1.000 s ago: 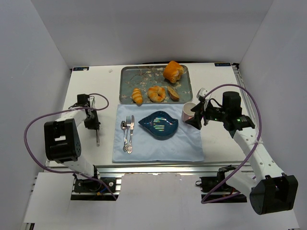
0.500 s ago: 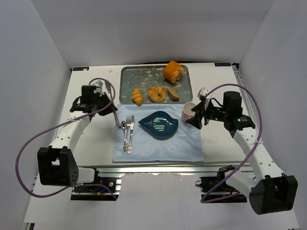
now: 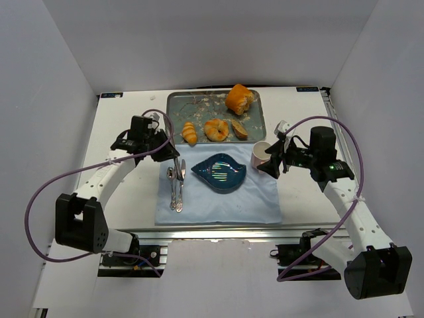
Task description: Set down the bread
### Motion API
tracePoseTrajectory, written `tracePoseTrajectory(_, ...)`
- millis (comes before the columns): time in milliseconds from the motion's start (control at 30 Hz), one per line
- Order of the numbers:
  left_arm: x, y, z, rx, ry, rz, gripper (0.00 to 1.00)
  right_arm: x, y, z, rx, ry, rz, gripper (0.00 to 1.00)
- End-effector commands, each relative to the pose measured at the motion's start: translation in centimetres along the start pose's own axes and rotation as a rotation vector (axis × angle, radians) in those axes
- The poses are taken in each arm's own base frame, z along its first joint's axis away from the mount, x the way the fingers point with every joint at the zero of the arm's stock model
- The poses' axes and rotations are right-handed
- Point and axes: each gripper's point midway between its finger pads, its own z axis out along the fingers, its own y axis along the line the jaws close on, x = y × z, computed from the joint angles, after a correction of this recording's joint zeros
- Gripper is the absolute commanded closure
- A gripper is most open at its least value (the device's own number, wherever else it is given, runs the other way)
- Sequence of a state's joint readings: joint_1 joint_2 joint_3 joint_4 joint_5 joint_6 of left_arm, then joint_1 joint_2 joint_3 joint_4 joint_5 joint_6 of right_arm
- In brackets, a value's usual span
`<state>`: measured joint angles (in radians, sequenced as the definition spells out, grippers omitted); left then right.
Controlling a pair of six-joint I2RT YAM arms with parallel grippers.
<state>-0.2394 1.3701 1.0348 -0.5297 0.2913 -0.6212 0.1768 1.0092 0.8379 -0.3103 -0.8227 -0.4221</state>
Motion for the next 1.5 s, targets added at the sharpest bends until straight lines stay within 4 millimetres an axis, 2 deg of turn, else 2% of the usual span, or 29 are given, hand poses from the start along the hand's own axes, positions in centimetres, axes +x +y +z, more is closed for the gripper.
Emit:
tracePoseTrajectory(0,-0.3,-1.5,0.3,0.027,0.011,0.021,1.00,-2.0,-0.1,-0.4,0.004,-0.054,-0.047,0.24)
tracePoseTrajectory(133,0.5,-2.5,1.1,0.067,0.063,0.015,0.99,-1.8,0.0,-0.4,0.005,-0.053,-0.044,0.24)
tracePoseTrajectory(433,1.0,-2.5,1.8,0.054,0.103,0.010,0.88,-1.4,-0.1,-0.4,0.011,-0.050,-0.037,0.24)
tracePoseTrajectory(667,0.5,-2.6,1.8,0.043,0.093,0.018,0.70,-1.2,-0.2,-0.5,0.014,-0.050,-0.034,0.24)
tracePoseTrajectory(900,0.5,-2.3,1.7,0.024,0.089,0.024,0.61,-0.9,-0.1,-0.5,0.014,-0.048,-0.033,0.24)
tracePoseTrajectory(1467,0.0,-2.4,1.9,0.014,0.085,0.023,0.60,-0.7,0.0,-0.7,0.016,-0.049,-0.036,0.24)
